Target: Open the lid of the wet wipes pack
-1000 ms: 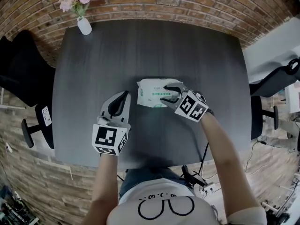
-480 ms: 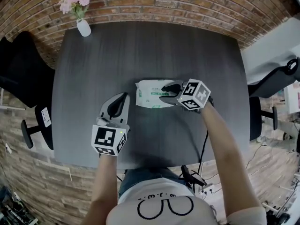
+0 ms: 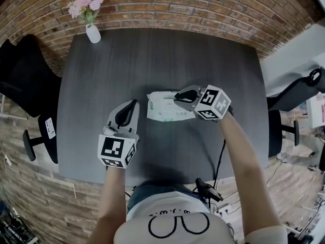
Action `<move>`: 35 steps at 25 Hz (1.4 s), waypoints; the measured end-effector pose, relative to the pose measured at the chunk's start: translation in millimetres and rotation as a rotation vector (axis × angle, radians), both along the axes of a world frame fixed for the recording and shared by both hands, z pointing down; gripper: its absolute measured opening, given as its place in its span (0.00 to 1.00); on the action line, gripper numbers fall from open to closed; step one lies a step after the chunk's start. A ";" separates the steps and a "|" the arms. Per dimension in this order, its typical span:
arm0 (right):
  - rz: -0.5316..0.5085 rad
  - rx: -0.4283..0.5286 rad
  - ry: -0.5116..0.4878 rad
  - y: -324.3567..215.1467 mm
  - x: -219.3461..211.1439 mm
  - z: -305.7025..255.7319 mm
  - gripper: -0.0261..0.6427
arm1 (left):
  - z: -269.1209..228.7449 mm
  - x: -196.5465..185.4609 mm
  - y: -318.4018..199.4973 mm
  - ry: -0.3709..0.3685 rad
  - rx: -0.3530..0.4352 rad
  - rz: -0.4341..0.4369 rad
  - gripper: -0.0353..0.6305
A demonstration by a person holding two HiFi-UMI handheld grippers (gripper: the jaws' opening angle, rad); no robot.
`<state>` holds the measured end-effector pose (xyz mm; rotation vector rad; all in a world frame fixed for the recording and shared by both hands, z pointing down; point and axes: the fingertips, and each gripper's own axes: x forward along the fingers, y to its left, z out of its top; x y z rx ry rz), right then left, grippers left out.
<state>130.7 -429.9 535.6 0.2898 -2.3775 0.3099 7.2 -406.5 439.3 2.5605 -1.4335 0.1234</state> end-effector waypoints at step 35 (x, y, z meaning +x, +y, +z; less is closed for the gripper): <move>0.405 0.328 -0.016 -45.9 19.1 -49.3 0.20 | -23.9 -2.2 6.0 -0.006 0.050 0.008 0.05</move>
